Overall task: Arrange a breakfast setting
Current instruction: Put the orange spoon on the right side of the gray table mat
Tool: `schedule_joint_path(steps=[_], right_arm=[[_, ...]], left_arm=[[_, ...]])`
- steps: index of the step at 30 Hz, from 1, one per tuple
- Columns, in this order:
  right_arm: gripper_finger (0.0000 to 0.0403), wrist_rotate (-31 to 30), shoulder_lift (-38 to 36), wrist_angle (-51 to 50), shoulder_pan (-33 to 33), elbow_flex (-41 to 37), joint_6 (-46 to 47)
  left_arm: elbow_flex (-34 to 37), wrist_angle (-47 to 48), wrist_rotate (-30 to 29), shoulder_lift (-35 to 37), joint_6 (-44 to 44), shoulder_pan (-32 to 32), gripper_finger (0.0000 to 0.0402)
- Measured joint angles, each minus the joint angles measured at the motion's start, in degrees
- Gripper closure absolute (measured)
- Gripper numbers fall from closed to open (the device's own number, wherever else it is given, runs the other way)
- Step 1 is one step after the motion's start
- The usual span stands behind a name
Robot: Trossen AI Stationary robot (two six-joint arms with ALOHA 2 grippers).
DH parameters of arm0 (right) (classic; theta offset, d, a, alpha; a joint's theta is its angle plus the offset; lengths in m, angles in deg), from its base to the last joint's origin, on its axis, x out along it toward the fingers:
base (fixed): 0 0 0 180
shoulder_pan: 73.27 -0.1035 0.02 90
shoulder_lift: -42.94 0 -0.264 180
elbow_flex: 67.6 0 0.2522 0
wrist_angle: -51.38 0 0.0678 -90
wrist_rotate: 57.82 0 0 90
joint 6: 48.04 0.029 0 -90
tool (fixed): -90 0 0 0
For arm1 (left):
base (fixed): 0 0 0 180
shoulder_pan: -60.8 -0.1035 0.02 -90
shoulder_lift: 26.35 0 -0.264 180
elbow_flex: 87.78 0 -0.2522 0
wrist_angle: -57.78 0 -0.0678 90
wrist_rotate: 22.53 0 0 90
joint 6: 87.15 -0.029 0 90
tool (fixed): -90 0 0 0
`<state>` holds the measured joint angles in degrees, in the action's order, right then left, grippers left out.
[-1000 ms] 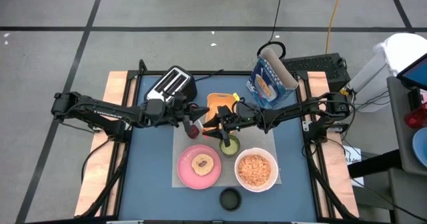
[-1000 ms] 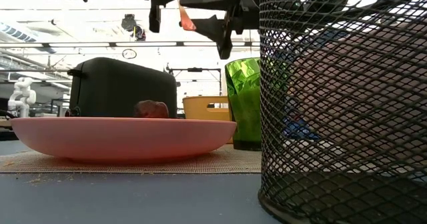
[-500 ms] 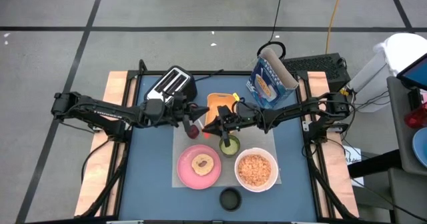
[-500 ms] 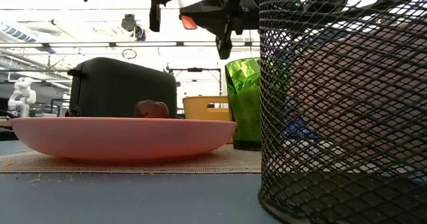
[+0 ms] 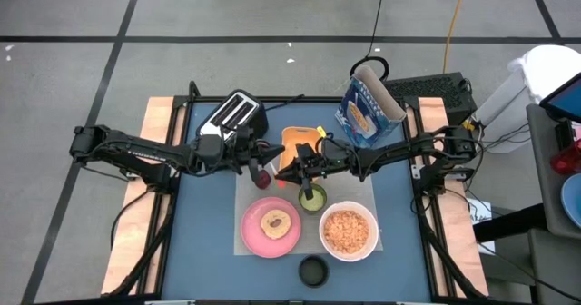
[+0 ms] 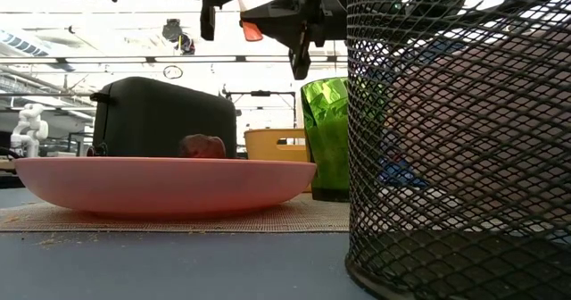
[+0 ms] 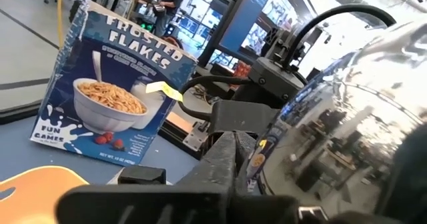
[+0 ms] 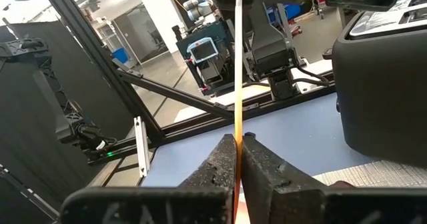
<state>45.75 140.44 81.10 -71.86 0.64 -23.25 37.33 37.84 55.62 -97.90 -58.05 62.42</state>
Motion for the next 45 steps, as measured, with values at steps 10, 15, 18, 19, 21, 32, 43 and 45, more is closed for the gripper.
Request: schedule_joint_path(steps=[10, 15, 18, 19, 21, 32, 43, 45], right_arm=[[0.0401, 0.0, -0.49, -0.56, 0.0, 0.0, -0.02], [0.0402, -0.04, -3.69, -3.59, 0.0, 0.0, -0.98], [0.0402, -0.27, -6.17, -8.08, 0.0, -0.02, -2.09], [0.0402, -0.47, -7.11, -9.11, 0.0, -0.02, -2.09], [0.0402, -0.85, -8.89, -11.13, 0.06, -0.02, -2.64], [0.0402, -8.29, -22.72, -28.05, 0.16, 0.0, -4.58], [0.0403, -9.28, -39.48, -48.02, -2.72, 0.0, 8.51], [0.0403, -9.38, -42.13, -51.76, -3.6, 0.02, 12.35]], left_arm=[[0.0, 0.13, 0.87, 0.0, -2.22, 0.0, 0.0268], [0.0, 0.1, 0.99, 0.0, -2.16, 0.0, 0.0249], [0.0, 0.04, 1.19, 0.0, -2.13, 0.0, 0.0248], [0.0, -0.01, 1.22, 0.0, -2.04, 0.0, 0.0248], [0.0, -0.29, 1.33, 0.0, -2.04, 0.02, 0.0247], [0.02, 0.02, 2.81, 0.0, -1.59, 0.0, 0.0247], [0.02, 0.23, 2.9, 0.0, -1.61, 0.0, 0.0247], [0.02, 0.59, 2.92, -0.02, -1.64, 0.0, 0.0247]])
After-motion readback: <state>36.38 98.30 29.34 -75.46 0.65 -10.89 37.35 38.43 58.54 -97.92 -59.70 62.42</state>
